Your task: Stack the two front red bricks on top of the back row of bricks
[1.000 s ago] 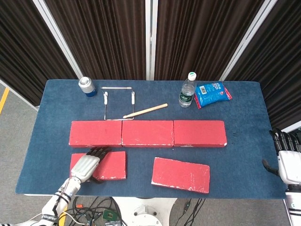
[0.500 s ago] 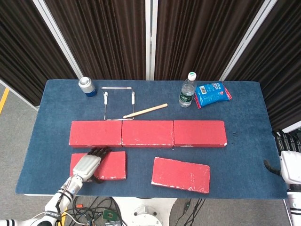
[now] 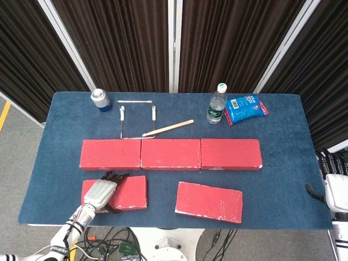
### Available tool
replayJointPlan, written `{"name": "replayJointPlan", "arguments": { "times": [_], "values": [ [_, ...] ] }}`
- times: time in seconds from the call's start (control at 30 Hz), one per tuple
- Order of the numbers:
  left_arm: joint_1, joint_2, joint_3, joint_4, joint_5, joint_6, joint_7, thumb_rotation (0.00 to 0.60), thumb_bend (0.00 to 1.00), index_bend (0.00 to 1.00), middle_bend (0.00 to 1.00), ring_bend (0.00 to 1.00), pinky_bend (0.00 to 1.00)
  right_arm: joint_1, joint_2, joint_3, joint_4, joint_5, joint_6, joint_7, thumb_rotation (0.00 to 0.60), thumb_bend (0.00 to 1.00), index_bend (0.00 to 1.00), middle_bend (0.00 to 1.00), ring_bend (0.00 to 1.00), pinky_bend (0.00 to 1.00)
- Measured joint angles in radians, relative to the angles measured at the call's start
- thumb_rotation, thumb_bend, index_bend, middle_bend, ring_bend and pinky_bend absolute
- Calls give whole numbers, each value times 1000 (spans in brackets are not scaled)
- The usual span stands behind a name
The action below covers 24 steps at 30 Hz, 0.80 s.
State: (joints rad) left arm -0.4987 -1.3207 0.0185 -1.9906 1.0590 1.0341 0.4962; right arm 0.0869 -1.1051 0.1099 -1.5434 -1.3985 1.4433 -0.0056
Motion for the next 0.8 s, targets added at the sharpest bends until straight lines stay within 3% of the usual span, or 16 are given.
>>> {"name": "replayJointPlan", "arguments": {
  "times": [0.27,0.43,0.8],
  "values": [
    [1,114,-13,-94,95,34,-46,600,0,57,213,137,30,1,8,3,-14,-6,6,-7,600,183,0,0,0,0],
    [-46,166,-94,-77,113,16,-113,600,0,93,221,137,30,2,12,6,-31,-15,15,-9,600,183,0,0,0,0],
    [-260,136,-197,160,0,-282,-237,600,0,96,227,137,30,7,67,28,-90,-18,25,24,600,183,0,0,0,0]
  ]
}}
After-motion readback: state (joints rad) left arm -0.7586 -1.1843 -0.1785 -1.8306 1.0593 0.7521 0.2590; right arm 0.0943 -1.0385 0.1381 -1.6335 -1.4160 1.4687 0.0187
